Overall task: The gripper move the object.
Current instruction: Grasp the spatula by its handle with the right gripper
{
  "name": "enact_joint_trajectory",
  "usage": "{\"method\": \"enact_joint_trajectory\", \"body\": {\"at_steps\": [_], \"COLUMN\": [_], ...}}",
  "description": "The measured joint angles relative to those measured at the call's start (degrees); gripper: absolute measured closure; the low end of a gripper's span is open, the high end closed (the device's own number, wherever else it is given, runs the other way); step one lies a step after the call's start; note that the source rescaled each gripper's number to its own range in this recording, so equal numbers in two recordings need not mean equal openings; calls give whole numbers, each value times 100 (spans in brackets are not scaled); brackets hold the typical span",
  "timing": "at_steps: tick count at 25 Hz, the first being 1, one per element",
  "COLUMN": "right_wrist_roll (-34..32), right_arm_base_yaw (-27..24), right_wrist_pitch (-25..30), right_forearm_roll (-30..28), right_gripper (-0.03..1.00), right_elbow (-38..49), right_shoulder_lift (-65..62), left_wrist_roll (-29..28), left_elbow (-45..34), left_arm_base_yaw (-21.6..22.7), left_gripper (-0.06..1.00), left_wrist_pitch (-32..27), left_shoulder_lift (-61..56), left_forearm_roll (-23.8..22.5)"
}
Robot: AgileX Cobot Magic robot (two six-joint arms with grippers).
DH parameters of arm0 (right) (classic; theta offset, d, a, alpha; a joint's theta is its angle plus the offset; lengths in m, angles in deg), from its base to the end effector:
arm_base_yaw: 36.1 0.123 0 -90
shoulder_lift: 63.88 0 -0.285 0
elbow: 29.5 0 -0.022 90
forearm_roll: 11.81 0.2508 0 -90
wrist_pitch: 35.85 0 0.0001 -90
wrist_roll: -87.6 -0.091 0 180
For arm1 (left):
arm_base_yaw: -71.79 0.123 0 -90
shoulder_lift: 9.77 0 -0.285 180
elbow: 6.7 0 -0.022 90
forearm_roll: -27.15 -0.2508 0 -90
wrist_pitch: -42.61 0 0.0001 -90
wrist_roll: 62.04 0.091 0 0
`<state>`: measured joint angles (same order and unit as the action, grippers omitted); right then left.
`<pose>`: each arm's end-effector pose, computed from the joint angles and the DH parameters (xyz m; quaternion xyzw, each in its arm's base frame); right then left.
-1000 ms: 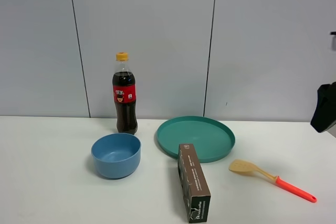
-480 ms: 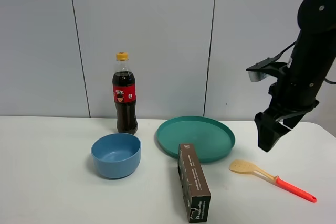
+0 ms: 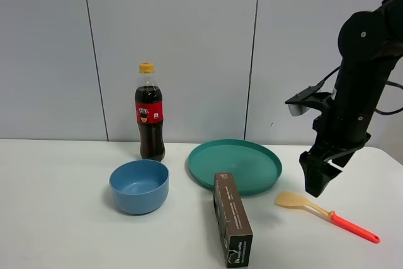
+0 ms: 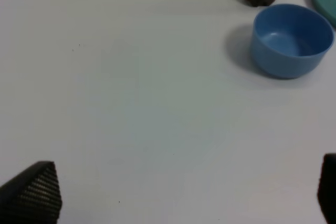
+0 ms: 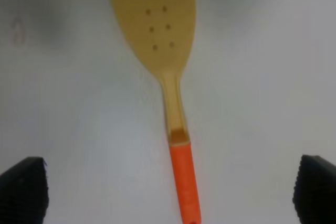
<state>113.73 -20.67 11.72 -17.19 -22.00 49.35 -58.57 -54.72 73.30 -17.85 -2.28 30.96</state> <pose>0.3465 0.0891 0.1868 -0.3787 0.9191 -0.0470 0.0979 -0.0065 -0.0054 0.2805 0.0159 0.8473 -0.0102 0.5308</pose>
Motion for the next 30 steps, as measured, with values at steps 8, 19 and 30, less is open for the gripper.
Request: {"method": "enact_joint_trajectory", "body": {"at_steps": [8, 19, 30], "right_wrist_roll": [6, 6, 6], "right_arm_base_yaw": [0, -199, -238], "right_wrist_pitch": [-379, -784, -1159], "right_forearm_roll": [168, 326, 504], "right_gripper": [2, 5, 5], "right_elbow": [0, 0, -5], "right_shoulder_lift": [533, 913, 1104], "left_wrist_roll": [0, 0, 0], "left_elbow": [0, 0, 0], "left_arm_base_yaw": [0, 0, 0], "left_gripper": [-6, -6, -6], "left_wrist_pitch": [0, 0, 0], "left_shoulder_lift": [0, 0, 0], "left_forearm_roll": [0, 0, 0]}}
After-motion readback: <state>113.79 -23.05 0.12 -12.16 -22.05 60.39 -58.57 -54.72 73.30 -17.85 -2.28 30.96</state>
